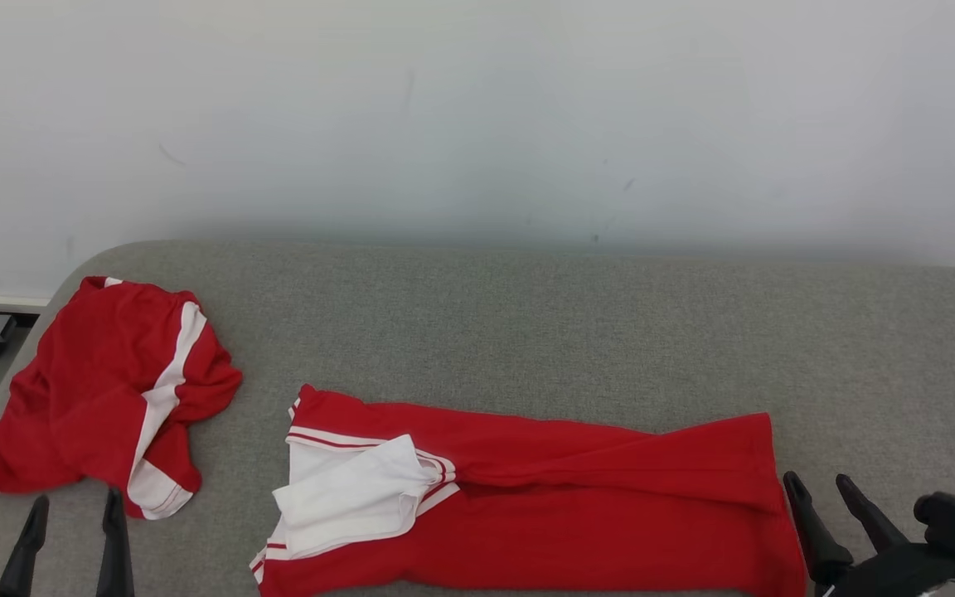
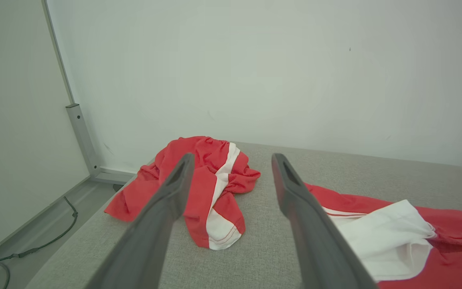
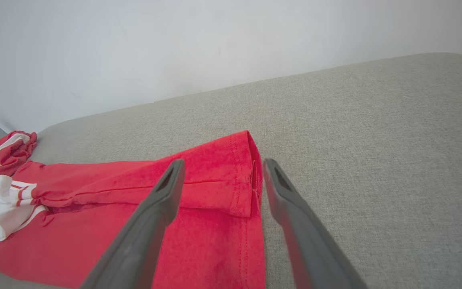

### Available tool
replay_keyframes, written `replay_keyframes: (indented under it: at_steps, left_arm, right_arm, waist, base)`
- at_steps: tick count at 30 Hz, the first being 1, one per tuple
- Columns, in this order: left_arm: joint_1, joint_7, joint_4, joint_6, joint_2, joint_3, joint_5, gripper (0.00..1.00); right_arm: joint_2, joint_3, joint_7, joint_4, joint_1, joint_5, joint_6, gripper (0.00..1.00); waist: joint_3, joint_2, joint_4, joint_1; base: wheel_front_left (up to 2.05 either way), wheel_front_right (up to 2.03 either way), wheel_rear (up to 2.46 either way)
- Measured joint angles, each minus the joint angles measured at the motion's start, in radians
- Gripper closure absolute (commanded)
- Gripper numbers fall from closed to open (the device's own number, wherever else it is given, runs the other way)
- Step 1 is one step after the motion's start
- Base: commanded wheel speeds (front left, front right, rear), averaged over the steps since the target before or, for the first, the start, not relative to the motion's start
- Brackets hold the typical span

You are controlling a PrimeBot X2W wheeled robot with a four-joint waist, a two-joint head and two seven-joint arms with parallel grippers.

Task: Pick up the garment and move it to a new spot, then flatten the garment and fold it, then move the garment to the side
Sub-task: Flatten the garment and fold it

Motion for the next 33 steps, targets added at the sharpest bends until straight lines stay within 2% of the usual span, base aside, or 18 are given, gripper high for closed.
replay_keyframes:
  at_steps: [7, 14, 25, 33]
  left_arm:
    - [-0.002, -0.003, -0.001, -0.004, -0.003, -0.007, -0.003, 0.00]
    - [-0.017, -0.003, 0.002, -0.010, -0.007, -0.021, -0.002, 0.00]
    - [-0.027, -0.003, 0.015, -0.018, -0.013, -0.037, -0.002, 0.00]
    - [-0.029, -0.003, 0.024, -0.019, -0.014, -0.043, -0.003, 0.00]
  right_arm:
    - [0.011, -0.018, 0.102, 0.087, -0.095, -0.082, 0.000, 0.00]
    - [0.035, -0.020, 0.194, 0.231, -0.187, -0.151, 0.000, 0.00]
    - [0.058, -0.051, 0.220, 0.508, -0.292, -0.212, 0.000, 0.00]
    - [0.072, -0.029, 0.184, 0.605, -0.348, -0.193, 0.000, 0.00]
  waist:
    - [0.001, 0.0001, -0.001, 0.0000]
    - [0.005, 0.0000, 0.018, 0.0000]
    - [0.018, 0.0001, 0.043, 0.0001]
    - [0.019, 0.0001, 0.046, 0.0000]
  base:
    - [0.00, 0.00, 0.00]
    - [0.00, 0.00, 0.00]
    - [0.00, 0.00, 0.00]
    - [0.00, 0.00, 0.00]
